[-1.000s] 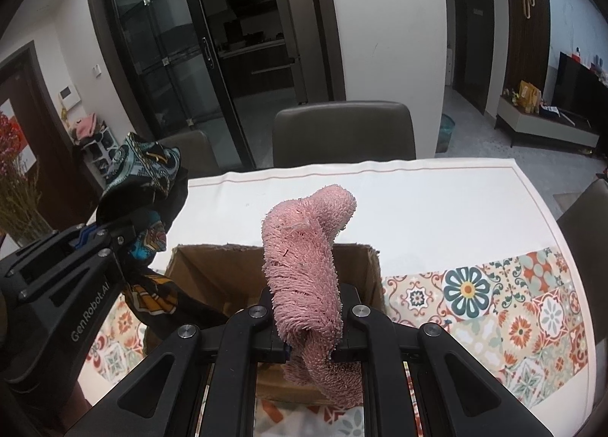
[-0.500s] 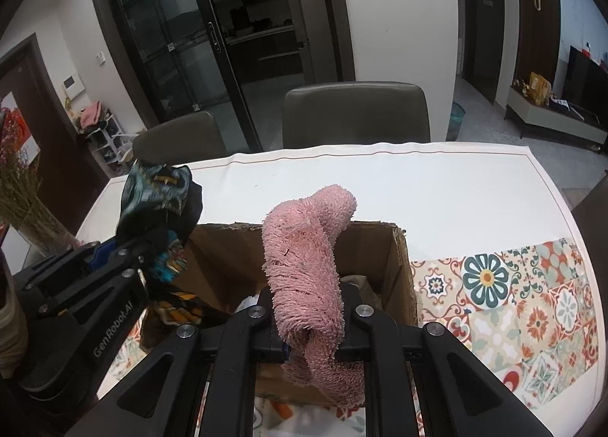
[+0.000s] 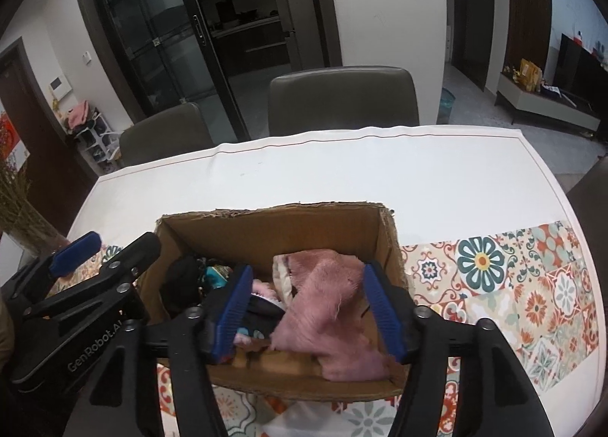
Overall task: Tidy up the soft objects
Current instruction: 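Open both grippers to drop the scarf and towel into the box, then withdraw both tools back from the box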
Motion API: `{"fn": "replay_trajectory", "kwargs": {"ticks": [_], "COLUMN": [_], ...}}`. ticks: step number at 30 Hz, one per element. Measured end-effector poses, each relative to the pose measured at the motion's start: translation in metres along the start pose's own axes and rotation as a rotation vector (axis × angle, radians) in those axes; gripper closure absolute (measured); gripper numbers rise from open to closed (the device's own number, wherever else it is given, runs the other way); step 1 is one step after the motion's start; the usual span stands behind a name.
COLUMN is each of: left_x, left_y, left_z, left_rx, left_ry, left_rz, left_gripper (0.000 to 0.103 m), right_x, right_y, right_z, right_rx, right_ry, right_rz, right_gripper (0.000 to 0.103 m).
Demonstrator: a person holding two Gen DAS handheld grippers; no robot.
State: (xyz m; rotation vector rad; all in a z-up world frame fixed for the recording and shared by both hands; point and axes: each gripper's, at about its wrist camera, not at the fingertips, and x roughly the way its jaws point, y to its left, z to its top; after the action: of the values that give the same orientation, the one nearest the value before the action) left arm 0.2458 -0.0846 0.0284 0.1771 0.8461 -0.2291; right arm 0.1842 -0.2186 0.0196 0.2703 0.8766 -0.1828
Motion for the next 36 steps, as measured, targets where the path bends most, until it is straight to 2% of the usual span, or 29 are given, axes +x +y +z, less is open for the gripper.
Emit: {"fn": "replay_trajectory", "kwargs": {"ticks": [6, 11, 13, 17, 36], "left_x": [-0.005, -0.016, -0.021, -0.029, -0.092], "left_y": [0.003, 0.007, 0.008, 0.009, -0.003], "left_z": [-0.002, -0.005, -0.006, -0.009, -0.047], "left_rx": [-0.008, -0.018, -0.02, -0.021, -0.004], "left_ry": [0.004, -0.009, -0.016, -0.021, -0.06], "left_rz": [0.002, 0.016, 0.02, 0.023, -0.015], "left_gripper": [0.024, 0.01, 0.007, 0.006, 0.004], "right_x": [-0.005, -0.015, -0.02, -0.032, -0.101], "right_y": [0.0, 0.001, 0.0, -0.002, -0.014], "right_z": [-0.001, -0.002, -0.002, -0.003, -0.039], "right_rx": [0.004, 0.007, 0.012, 0.019, 0.036], "right_ry": [0.0, -0.01, -0.019, -0.038, -0.114], "right_rz": [-0.012, -0.029, -0.044, -0.059, -0.113], "right_gripper": [0.037, 0.037, 0.037, 0.031, 0.03]}}
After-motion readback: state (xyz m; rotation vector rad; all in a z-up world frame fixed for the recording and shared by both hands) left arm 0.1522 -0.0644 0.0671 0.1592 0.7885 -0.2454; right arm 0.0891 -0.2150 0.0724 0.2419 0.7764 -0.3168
